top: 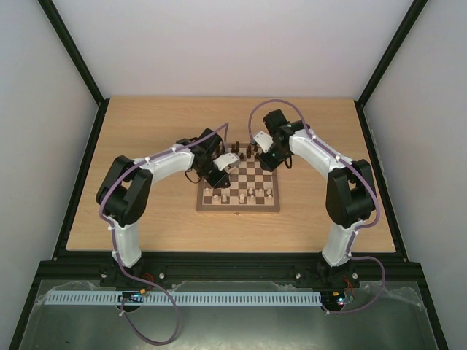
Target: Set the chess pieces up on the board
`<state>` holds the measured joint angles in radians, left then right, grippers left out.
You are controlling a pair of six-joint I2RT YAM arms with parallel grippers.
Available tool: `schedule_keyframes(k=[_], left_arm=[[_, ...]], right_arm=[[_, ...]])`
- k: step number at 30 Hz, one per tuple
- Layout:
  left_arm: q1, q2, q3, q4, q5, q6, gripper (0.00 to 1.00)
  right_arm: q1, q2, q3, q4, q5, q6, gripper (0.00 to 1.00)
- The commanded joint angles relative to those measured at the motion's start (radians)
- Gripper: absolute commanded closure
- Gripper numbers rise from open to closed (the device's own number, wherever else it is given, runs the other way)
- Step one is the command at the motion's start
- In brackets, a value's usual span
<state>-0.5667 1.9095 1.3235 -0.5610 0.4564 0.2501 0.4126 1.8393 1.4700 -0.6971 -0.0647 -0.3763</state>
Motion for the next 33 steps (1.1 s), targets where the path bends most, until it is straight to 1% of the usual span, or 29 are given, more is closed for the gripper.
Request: schedule_keyframes(k=[1,14,26,33], left_arm=[[-0.021,-0.017,0.019,-0.042,0.103,0.049,0.88],[-0.083,0.024,0.071,-0.036,0.096,0.063,0.88],[-0.119,0.099,0.141,-0.028,0.066,0.044,0.88],[-0.130,0.120,0.151,-0.028,0.057,0.043,0.87]], right_arm=[[-0.004,-0.041,-0.017,-0.019,0.003,0.012,0.66],[-0.003,-0.057,-0.043,-0.012,0.007,0.013,0.66],[-0.003,-0.057,-0.044,-0.012,0.007,0.010,0.66],[-0.003,-0.051,-0.048,-0.012,0.006,0.011,0.66]])
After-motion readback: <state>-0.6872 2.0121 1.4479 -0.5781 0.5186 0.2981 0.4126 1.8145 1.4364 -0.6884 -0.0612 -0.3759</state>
